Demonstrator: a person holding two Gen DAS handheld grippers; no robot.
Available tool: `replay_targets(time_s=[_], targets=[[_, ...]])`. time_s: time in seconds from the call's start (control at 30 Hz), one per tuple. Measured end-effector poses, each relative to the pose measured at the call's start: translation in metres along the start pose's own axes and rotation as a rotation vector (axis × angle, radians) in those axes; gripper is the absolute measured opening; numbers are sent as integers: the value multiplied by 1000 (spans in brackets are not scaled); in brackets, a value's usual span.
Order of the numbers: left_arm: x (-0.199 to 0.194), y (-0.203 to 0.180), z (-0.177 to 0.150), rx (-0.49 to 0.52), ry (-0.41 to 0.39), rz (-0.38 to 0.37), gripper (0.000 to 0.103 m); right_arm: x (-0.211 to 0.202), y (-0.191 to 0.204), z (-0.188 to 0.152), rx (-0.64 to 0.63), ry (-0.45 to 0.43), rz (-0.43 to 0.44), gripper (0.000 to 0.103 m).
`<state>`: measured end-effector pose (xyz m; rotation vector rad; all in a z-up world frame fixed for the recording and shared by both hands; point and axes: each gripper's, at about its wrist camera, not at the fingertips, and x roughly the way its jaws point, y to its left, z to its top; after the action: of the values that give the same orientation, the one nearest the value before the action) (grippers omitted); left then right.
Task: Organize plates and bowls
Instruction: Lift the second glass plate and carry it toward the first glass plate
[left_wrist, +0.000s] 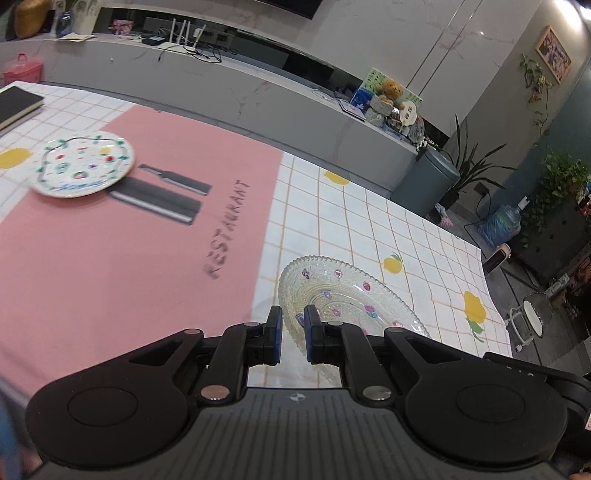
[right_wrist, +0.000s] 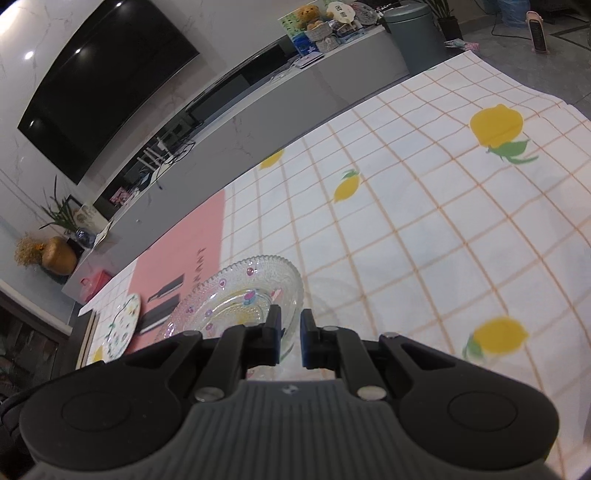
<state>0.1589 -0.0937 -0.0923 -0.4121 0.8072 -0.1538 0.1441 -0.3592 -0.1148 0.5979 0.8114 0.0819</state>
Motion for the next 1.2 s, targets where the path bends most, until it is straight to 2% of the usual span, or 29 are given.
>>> replay_targets(time_s=[0.23, 0.6, 0.93, 1.2], targets=[[-40, 20, -23, -48, -15, -3, 13, -27, 17, -29, -47, 24, 11, 8], [-76, 50, -58, -89, 0, -6, 13, -50, 33, -76, -117, 65, 1, 8], [-78, 66, -86, -91, 50, 1, 13, -49, 22, -103, -125, 118, -30, 9], [-71, 63, -95, -38, 79, 18, 13, -45, 21, -109, -164, 122, -72, 9]])
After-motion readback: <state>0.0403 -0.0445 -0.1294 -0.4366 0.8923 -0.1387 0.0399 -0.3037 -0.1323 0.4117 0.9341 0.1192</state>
